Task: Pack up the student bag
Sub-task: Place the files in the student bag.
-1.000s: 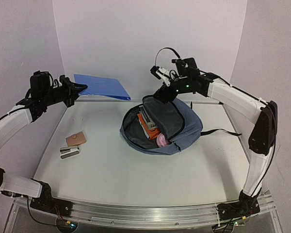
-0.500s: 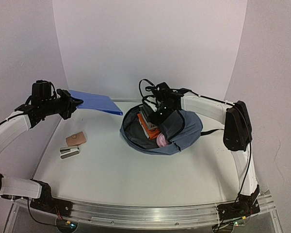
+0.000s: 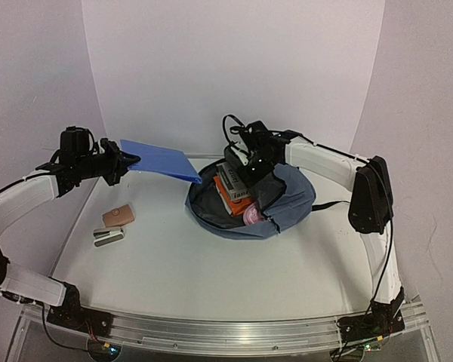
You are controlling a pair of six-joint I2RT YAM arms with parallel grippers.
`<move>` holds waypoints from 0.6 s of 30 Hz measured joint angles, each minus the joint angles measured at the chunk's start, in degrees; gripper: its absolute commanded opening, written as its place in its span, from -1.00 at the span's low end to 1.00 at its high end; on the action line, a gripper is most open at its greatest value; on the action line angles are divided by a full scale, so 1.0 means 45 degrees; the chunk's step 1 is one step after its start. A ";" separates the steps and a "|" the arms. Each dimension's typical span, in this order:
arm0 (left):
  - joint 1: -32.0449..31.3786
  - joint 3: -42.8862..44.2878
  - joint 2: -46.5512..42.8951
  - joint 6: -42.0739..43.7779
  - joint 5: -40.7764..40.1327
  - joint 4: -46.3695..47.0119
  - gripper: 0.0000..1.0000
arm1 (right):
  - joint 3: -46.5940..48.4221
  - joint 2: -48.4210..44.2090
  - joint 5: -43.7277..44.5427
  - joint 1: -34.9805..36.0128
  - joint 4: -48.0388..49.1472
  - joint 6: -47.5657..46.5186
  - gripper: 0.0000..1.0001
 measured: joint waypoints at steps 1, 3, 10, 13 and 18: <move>-0.0123 0.0000 0.0239 0.0003 0.0100 0.0301 -1.00 | 0.0068 -0.0074 -0.0246 -0.0081 -0.0061 0.0227 -1.00; -0.0433 0.0005 0.0709 0.0015 0.0287 0.0856 -0.99 | 0.0162 -0.0241 -0.0640 -0.0186 -0.0114 0.0622 -1.00; -0.1976 0.0683 0.2948 0.0218 0.0579 0.2223 -1.00 | 0.1074 -0.0491 -0.1425 -0.0451 -0.0274 0.1861 -1.00; -0.2445 0.0743 0.3739 0.0092 0.0656 0.3174 -1.00 | 0.1348 -0.0491 -0.1639 -0.0440 -0.0286 0.2168 -1.00; -0.2930 0.1333 0.5347 0.0004 0.0714 0.4253 -0.99 | 0.1409 -0.0491 -0.2049 -0.0437 -0.0268 0.2479 -1.00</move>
